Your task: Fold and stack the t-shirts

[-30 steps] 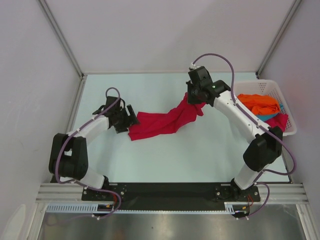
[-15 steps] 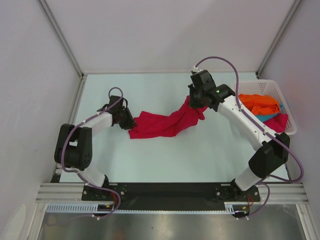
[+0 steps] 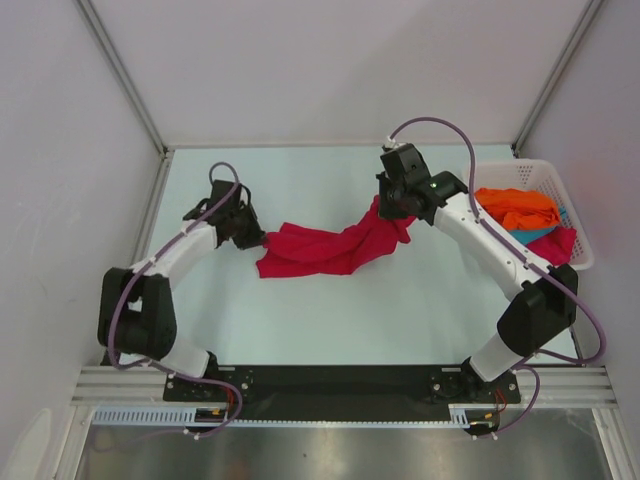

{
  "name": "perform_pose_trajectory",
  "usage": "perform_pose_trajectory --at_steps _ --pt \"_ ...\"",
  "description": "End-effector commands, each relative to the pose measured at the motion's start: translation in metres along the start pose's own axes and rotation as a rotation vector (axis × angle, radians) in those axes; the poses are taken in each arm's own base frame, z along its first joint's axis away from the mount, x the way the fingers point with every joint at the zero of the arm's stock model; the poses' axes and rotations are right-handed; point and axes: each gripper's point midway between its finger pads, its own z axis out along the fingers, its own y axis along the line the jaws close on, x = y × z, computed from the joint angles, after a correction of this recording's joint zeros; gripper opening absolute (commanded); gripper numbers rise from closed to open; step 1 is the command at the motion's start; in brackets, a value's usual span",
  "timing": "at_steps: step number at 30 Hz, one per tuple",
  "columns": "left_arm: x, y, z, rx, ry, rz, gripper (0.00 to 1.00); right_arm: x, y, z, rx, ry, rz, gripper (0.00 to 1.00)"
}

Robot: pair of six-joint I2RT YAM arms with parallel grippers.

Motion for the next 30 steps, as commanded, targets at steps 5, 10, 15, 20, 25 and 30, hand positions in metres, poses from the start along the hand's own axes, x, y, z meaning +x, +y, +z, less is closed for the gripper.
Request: perform_pose_trajectory --at_steps 5,10,15,20,25,30 --pt "-0.077 -0.057 -0.152 0.081 -0.351 0.128 0.0 -0.04 0.003 -0.026 0.03 -0.164 0.0 0.0" --pt "-0.08 -0.066 -0.211 0.105 -0.432 0.137 0.0 -0.054 -0.003 -0.063 0.069 -0.274 0.012 0.0" --pt "-0.072 -0.066 -0.255 0.137 -0.499 0.129 0.0 -0.059 -0.016 -0.103 0.151 -0.396 0.031 0.0" --pt "-0.072 -0.062 -0.287 0.129 -0.573 0.102 0.0 -0.061 -0.016 -0.144 0.132 -0.513 0.083 0.0" --pt "-0.074 -0.057 -0.311 0.119 -0.645 0.074 0.0 -0.058 -0.014 -0.154 0.121 -0.529 0.092 0.0" --pt "-0.075 -0.054 -0.289 0.094 -0.605 0.073 0.0 -0.044 -0.008 -0.123 0.14 -0.423 0.046 0.0"
